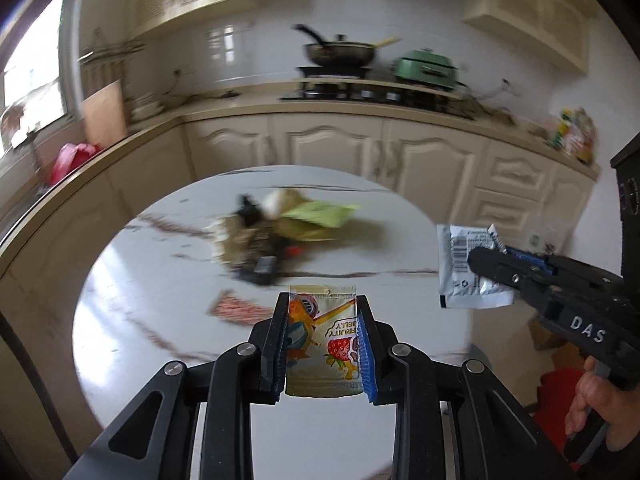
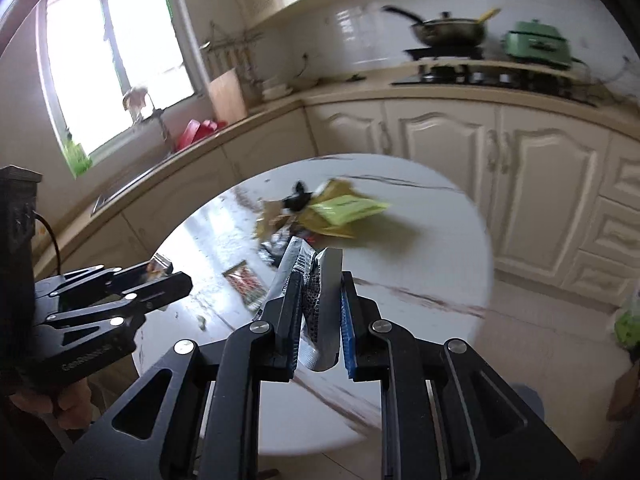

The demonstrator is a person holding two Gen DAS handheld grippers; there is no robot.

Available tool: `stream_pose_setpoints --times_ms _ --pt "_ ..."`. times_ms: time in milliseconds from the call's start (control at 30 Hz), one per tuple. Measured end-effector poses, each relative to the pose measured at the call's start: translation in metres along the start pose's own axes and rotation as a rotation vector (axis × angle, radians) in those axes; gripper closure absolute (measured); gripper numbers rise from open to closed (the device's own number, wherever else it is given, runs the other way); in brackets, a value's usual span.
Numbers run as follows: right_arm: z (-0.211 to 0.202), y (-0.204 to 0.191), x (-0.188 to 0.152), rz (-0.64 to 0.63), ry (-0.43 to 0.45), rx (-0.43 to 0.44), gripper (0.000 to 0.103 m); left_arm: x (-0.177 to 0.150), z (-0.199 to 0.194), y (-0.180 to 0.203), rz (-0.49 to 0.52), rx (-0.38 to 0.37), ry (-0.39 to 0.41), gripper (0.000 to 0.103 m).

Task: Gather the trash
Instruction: 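Carry both wrappers over the blue bin and open both tools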

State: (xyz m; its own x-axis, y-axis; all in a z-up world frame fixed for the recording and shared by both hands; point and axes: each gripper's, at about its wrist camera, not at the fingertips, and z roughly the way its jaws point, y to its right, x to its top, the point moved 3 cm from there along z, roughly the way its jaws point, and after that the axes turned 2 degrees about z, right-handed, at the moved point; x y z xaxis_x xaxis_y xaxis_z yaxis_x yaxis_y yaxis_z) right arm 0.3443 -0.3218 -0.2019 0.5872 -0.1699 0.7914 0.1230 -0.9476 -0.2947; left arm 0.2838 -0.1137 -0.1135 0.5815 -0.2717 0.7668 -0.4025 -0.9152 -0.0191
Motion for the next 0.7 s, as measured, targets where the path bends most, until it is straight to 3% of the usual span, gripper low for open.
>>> stream_pose_setpoints --times_ms 200,367,700 --pt "-0.074 0.077 -0.023 0.093 0.072 -0.094 0.086 0.01 0.007 0.094 0.107 -0.103 -0.027 0.077" --pt "-0.112 0.14 -0.049 0.188 0.091 -0.165 0.086 0.016 0.031 0.175 0.192 -0.19 -0.077 0.077" --pt "-0.135 0.264 -0.119 0.386 0.05 -0.284 0.086 0.015 0.119 0.293 0.303 -0.303 -0.216 0.077"
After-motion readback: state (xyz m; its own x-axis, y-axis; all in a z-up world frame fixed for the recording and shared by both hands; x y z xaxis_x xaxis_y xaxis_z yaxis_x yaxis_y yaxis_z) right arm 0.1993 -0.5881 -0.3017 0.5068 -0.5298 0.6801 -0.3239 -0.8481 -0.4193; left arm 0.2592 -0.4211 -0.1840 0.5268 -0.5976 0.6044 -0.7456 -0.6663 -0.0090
